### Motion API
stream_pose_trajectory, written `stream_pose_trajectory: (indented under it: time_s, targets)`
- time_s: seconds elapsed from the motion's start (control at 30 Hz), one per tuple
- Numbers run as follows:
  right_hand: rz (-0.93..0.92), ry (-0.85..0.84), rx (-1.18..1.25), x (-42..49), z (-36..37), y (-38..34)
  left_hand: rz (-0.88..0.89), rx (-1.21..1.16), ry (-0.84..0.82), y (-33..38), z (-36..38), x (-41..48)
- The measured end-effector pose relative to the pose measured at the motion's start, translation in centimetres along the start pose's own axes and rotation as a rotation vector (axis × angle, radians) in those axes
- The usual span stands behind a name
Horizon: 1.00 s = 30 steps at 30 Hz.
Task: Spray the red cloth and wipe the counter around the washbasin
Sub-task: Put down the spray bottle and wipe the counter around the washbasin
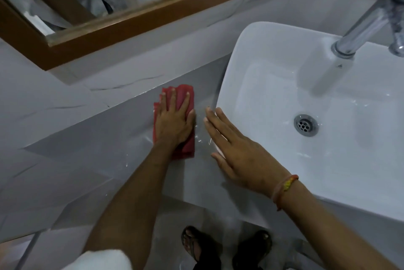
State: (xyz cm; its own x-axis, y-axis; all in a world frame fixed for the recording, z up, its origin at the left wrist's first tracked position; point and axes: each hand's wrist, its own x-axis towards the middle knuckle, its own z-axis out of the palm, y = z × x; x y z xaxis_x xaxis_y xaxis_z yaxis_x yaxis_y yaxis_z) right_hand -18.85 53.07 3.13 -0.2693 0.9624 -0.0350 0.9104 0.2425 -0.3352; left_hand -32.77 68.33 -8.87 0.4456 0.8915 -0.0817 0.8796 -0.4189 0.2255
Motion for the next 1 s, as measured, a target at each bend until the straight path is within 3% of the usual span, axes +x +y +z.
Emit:
stream_pose_trajectory:
  time_s: [0.23,0.33,0.43,0.73,1.0]
  targets:
    - [-0.004,-0.037,-0.045,0.0,-0.4,0.0,0.301,0.206,-0.158,3.0,0.9,-2.7]
    - [-0.002,-0.039,-0.049,-0.1,-0.3,0.0,0.353,0.038,-0.125,3.0,0.6,-6.5]
    - [0.003,-0.037,-0.043,-0.3,-0.2,-0.1,0.372,0.019,-0.069,1.5,0.9,-10.6]
    - [-0.013,-0.026,-0.015,-0.2,0.0,0.2,-0.117,0.053,-0.015,-6.3,-0.7,-14.1]
    - [-0.015,0.004,0.046,-0.2,0.3,0.4,-0.321,0.015,0.055,-8.9,-1.4,-12.4]
